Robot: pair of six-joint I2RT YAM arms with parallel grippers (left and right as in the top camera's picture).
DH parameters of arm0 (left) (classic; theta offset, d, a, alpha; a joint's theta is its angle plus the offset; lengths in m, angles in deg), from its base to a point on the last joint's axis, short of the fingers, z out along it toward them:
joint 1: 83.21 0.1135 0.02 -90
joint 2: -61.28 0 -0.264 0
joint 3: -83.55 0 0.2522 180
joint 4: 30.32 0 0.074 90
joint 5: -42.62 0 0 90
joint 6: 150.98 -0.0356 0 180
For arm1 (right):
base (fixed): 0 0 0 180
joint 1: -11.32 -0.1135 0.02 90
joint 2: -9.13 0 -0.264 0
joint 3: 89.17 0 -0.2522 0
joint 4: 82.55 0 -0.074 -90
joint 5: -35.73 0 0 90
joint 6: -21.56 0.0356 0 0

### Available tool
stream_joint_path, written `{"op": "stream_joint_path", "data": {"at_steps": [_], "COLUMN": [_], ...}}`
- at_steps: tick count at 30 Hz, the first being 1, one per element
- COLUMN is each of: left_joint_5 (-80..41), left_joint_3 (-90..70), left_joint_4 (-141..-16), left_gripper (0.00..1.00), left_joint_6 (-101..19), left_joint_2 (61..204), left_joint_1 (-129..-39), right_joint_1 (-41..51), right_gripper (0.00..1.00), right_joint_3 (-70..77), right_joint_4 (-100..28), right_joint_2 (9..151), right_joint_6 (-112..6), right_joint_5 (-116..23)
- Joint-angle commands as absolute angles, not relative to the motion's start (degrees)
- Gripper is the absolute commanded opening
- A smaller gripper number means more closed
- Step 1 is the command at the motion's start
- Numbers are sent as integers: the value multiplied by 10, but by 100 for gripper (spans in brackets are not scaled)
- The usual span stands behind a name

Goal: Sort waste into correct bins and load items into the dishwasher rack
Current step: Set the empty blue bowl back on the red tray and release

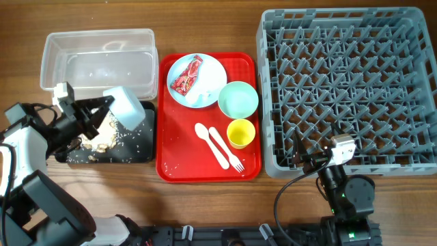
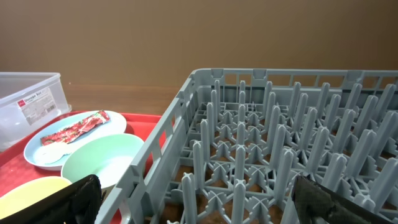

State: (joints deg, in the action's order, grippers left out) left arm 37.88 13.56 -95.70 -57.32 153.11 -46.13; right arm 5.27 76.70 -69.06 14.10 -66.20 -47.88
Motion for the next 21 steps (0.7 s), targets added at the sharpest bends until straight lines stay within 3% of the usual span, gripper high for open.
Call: {"op": "stream_joint_path", "data": {"at_steps": [1,10,14,21], "left_joint_5": [301,-166,-382,-627], "left_joint_3": [135,98,98,98], "left_joint_4": [-970,-852,-817,-840], "left_gripper": [4,4,4,4], "left_joint_6": [-611,-382,-364,-324], "left_joint_2": [1507,1346,1290,1338], "left_joint_1": [-502,-729,-898,-1167], "right_joint_1": [54,54,54,54], "right_gripper": [100,100,100,100], "right_joint_3": [768,768,768,768], "right_joint_4": [-693,-693,-693,-693], "right_joint_2": [141,141,141,141], "right_joint_6": [-666,-666,-666,-666], "right_joint_5": [-473,-473,-473,-473]}}
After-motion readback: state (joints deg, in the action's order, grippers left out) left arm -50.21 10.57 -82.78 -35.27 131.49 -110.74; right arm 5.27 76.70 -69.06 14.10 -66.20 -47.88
